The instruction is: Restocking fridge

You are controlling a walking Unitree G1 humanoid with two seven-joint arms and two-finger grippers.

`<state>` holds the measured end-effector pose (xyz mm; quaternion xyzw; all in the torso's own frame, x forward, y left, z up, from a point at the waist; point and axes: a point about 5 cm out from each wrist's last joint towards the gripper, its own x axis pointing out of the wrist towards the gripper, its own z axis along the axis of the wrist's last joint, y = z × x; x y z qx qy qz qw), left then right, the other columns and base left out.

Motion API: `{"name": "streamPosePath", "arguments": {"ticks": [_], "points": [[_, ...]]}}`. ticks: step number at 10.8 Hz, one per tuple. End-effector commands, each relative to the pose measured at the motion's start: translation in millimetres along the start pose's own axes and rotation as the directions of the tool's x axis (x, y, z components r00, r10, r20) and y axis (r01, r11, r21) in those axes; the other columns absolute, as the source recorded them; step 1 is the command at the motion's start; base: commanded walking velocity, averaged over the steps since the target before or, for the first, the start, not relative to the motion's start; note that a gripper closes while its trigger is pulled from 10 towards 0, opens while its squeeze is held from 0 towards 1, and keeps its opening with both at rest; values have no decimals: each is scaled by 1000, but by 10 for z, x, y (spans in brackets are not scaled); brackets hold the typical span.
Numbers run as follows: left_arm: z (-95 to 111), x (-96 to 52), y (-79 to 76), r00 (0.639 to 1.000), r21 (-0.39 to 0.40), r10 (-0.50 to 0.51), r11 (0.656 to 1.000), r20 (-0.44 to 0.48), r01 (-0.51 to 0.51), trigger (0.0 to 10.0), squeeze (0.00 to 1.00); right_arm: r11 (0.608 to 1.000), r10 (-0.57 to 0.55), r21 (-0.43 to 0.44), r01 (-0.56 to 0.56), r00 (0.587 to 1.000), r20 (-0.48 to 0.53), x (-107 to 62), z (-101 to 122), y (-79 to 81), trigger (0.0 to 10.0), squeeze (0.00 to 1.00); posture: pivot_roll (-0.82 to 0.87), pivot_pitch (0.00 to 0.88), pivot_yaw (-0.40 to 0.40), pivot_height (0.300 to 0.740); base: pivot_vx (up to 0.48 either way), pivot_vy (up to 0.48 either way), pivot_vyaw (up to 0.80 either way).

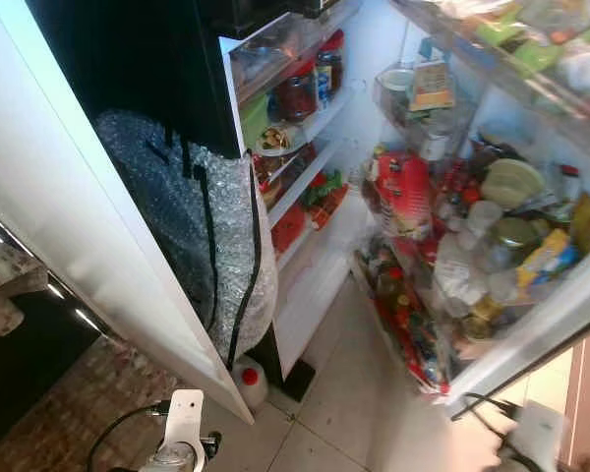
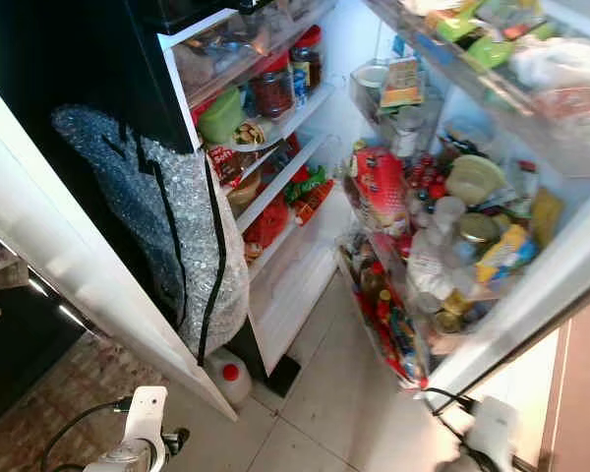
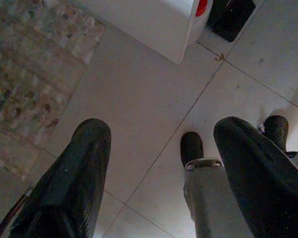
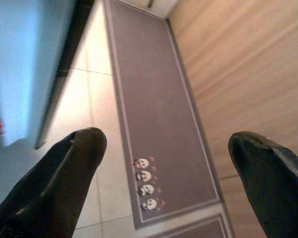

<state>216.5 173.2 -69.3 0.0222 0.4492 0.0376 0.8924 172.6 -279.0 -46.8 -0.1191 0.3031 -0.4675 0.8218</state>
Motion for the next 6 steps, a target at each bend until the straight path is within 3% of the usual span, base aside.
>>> {"name": "streamPosePath", "arguments": {"ticks": [1, 4, 6], "points": [[-64, -5, 23, 1000, 30, 10, 1000, -27, -9, 10000, 0, 997, -66, 44, 69, 996, -64, 1, -101, -91, 10000, 0, 79, 68, 59, 740, 0, 0, 0], [-64, -5, 27, 1000, 30, 14, 999, -26, -13, 10000, 0, 984, -168, 48, 172, 982, -85, 114, -100, -290, 10000, 0, 81, 69, 59, 740, 0, 0, 0], [-64, -6, 31, 1000, 30, 16, 999, -25, -15, 10000, 0, 969, -223, 96, 228, 973, -62, 214, 24, -396, 10000, 0, 79, 67, 58, 740, 0, 0, 0]]}}
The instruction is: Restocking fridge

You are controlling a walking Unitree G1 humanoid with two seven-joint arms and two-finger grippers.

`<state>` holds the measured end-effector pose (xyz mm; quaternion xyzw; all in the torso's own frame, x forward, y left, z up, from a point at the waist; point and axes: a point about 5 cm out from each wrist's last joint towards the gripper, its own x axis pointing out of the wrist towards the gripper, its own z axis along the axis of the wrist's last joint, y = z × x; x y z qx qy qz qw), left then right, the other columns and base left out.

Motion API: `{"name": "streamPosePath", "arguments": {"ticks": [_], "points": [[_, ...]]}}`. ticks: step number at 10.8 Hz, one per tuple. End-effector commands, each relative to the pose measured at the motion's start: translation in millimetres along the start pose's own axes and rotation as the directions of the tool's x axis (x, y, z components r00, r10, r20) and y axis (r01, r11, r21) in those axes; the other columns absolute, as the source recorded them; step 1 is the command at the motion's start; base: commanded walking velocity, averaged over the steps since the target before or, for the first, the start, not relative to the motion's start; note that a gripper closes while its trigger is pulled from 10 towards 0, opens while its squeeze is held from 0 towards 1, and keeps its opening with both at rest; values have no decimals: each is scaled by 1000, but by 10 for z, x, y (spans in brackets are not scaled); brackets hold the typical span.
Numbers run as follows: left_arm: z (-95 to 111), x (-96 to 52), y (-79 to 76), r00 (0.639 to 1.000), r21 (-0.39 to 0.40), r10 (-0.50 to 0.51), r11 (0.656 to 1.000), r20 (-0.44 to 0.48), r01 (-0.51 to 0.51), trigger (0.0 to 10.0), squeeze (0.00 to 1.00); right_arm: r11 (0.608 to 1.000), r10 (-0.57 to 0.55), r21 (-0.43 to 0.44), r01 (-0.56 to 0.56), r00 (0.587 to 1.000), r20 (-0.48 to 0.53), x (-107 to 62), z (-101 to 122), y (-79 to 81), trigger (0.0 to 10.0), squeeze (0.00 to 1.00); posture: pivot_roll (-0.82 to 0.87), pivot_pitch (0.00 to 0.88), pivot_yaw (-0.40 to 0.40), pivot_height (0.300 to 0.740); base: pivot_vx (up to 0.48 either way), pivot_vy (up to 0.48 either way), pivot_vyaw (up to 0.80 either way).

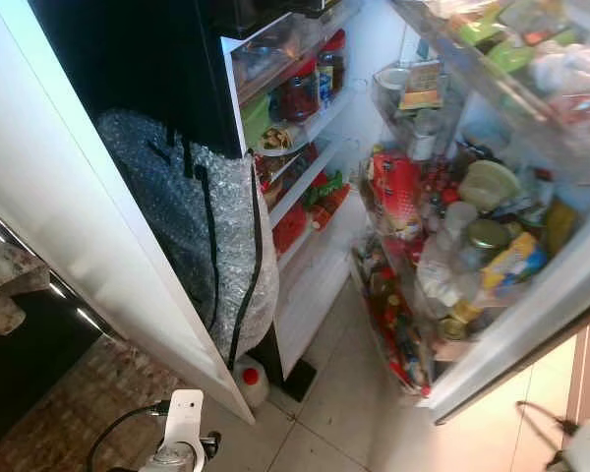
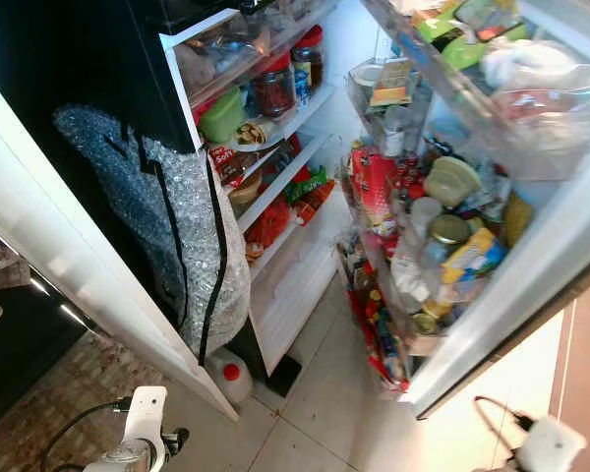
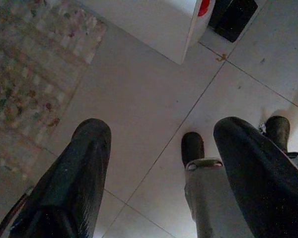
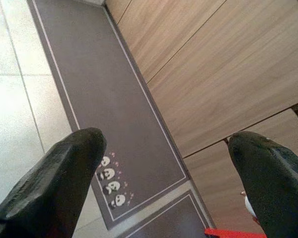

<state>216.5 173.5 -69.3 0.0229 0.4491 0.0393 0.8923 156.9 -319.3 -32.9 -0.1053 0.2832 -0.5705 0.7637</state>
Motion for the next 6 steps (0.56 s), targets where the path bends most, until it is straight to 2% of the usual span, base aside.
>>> {"name": "streamPosePath", "arguments": {"ticks": [1, 6], "points": [[-66, -6, 28, 1000, 30, 12, 999, -26, -12, 10000, 0, 1000, -11, 23, 10, 1000, 16, 5, 42, 3, 10000, 0, 77, 65, 60, 740, 0, 0, 0], [-72, -6, 27, 1000, 49, 10, 999, -29, -9, 10000, 0, 992, 40, 117, -44, 998, 39, -64, 218, 186, 10000, 0, 83, 52, 59, 740, 0, 0, 0]]}}
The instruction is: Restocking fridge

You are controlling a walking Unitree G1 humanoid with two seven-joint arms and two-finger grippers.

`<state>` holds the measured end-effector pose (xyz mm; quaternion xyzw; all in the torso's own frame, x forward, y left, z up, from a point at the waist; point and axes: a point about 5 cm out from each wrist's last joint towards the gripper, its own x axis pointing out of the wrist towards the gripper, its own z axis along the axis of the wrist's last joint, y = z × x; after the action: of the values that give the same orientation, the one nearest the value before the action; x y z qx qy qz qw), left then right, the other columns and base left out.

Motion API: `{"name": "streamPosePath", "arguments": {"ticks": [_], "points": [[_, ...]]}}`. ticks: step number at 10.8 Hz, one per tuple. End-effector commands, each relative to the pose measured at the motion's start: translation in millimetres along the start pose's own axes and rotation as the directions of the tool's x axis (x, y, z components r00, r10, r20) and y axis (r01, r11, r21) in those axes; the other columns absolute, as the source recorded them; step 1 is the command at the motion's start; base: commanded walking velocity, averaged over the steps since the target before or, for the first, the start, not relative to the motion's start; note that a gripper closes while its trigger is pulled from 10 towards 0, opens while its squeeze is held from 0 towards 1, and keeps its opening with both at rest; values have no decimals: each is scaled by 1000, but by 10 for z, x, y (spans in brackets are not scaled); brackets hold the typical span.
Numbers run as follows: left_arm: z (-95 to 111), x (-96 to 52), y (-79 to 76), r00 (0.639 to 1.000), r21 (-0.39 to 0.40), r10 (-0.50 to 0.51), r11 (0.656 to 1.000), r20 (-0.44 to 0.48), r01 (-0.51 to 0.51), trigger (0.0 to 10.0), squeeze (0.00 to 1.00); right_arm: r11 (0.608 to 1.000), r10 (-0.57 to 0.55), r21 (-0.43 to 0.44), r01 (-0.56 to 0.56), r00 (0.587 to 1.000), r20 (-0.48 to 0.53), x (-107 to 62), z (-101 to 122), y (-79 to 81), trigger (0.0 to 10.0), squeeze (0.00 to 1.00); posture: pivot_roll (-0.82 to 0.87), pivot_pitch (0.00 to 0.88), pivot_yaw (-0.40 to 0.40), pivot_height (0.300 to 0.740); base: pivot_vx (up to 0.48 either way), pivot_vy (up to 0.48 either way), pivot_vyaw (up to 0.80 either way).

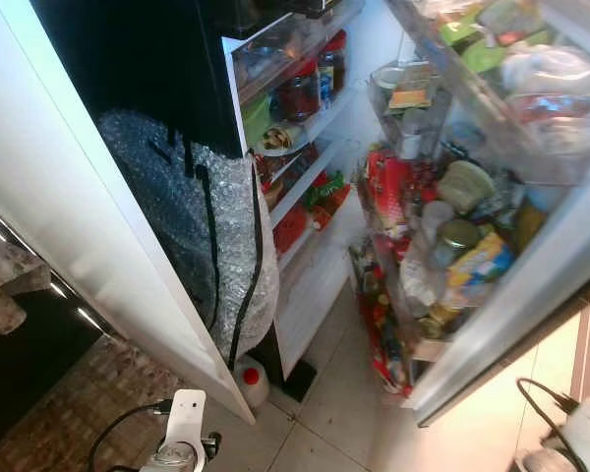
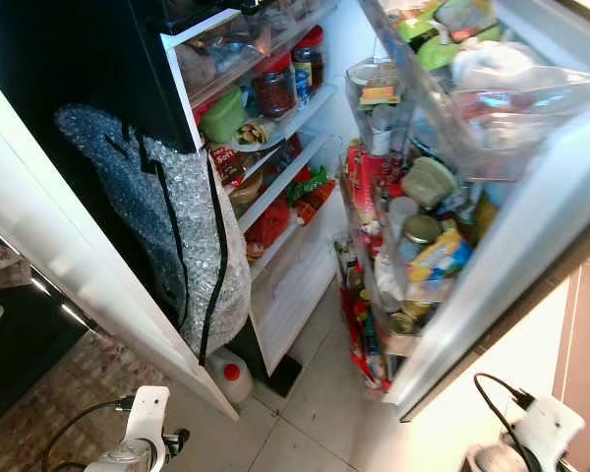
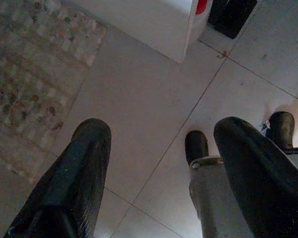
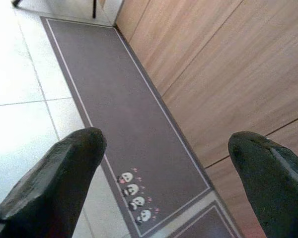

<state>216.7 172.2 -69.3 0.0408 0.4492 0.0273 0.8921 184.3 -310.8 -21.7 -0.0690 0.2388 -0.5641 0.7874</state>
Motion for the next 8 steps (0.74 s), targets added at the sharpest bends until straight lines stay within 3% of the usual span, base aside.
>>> {"name": "streamPosePath", "arguments": {"ticks": [1, 3, 4, 5, 6, 8], "points": [[-79, -7, 37, 999, 11, 14, 1000, -33, -14, 10000, 0, 999, 35, 38, -35, 999, 12, -38, 39, 71, 10000, 0, 82, 48, 59, 740, 0, 0, 0], [-82, -7, 33, 999, 26, 9, 1000, -36, -8, 10000, 0, 996, 68, 51, -69, 997, 22, -89, 36, 128, 10000, 0, 84, 42, 57, 740, 0, 0, 0], [-78, -6, 31, 999, 34, 6, 999, -36, -5, 10000, 0, 994, 59, 100, -53, 997, -57, -93, -54, 99, 10000, 0, 84, 46, 57, 740, 0, 0, 0], [-75, -6, 31, 999, 30, 8, 1000, -36, -7, 10000, 0, 967, 86, 252, -42, 983, -165, -102, -109, 119, 10000, 0, 85, 51, 57, 740, 0, 0, 0], [-74, -6, 32, 999, 29, 10, 1000, -36, -9, 10000, 0, 926, 125, 374, -50, 976, -179, -99, -35, 183, 10000, 0, 85, 52, 55, 740, 0, 0, 0], [-69, -5, 27, 999, 28, 11, 1000, -36, -10, 10000, 0, 914, 134, 399, -72, 983, -130, -80, 81, 220, 10000, 0, 89, 52, 51, 740, 0, 0, 0]]}}
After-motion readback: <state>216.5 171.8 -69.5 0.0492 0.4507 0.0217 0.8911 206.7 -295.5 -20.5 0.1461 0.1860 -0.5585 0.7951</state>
